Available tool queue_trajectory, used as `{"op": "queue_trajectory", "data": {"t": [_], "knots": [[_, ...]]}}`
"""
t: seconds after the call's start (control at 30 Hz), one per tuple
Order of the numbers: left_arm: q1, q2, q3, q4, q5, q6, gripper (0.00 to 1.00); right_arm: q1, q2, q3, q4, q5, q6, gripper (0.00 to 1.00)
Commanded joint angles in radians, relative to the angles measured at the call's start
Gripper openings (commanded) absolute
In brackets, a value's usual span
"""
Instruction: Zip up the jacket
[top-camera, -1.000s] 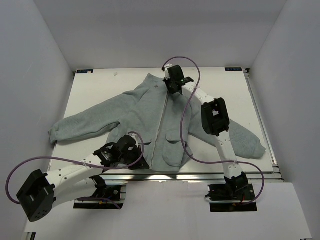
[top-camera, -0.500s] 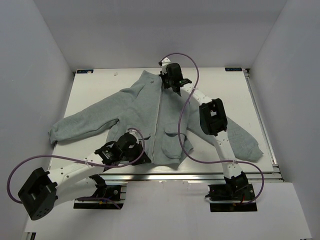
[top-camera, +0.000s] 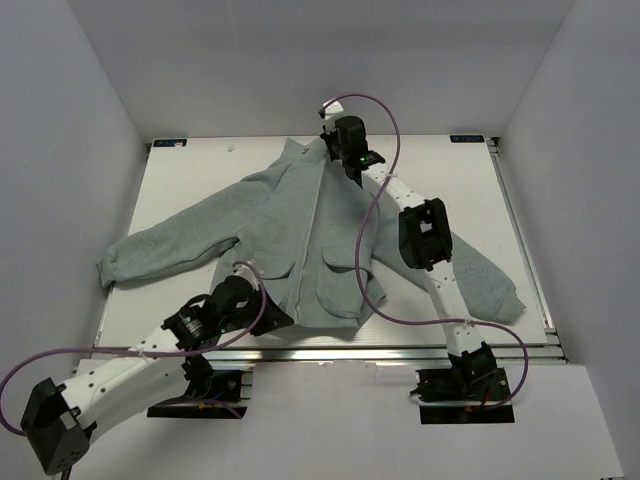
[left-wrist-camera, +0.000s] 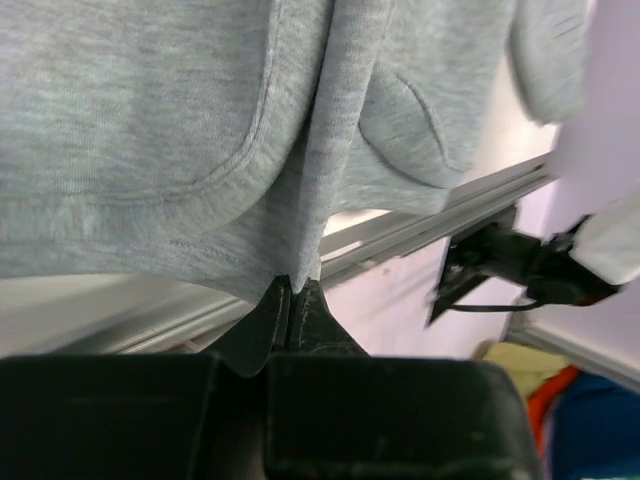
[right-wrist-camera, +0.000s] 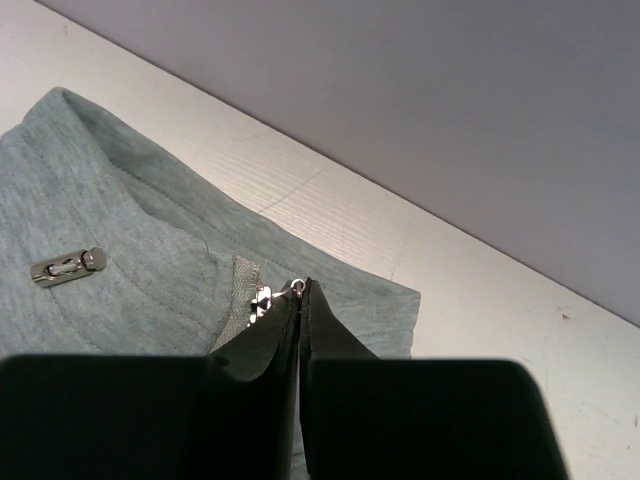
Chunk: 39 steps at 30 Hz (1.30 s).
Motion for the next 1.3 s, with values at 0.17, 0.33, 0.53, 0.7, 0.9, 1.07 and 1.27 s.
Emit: {"op": "queue_trajectory", "data": {"t": [0.17,0.33,0.53,0.7,0.9,1.07,1.27], "knots": [[-0.044,-0.088,-0.058,-0.406,0.231,-0.097,0.00,-0.121,-0.034,0.035,0.289,0.103,-0.044,0.00],[-0.044,0.072,0.011,-0.345,0.156,-0.019,0.08,-0.086,-0.081,-0.080,0.273,-0.002,-0.005,0.00],[-0.044,0.265,0.224,-0.362,-0.008,0.103,0.85,-0.026,-0.167,-0.146,0.149,-0.061,0.030,0.87],[-0.044,0.317,0.408,-0.424,-0.253,0.156,0.98,-0.007,-0.374,-0.350,0.117,-0.045,0.121,0.89],[-0.015,0.339,0.619,-0.543,-0.606,0.146,0.98,-0.009,-0.705,-0.633,-0.070,0.133,0.209,0.89],[0.097,0.383,0.842,-0.598,-0.751,0.217,0.98,-0.064,-1.072,-0.895,-0.277,0.185,0.407,0.89],[0.542,0.445,0.948,-0.550,-0.541,0.385,0.98,-0.197,-1.457,-1.211,-0.468,0.214,0.545,0.89]]}}
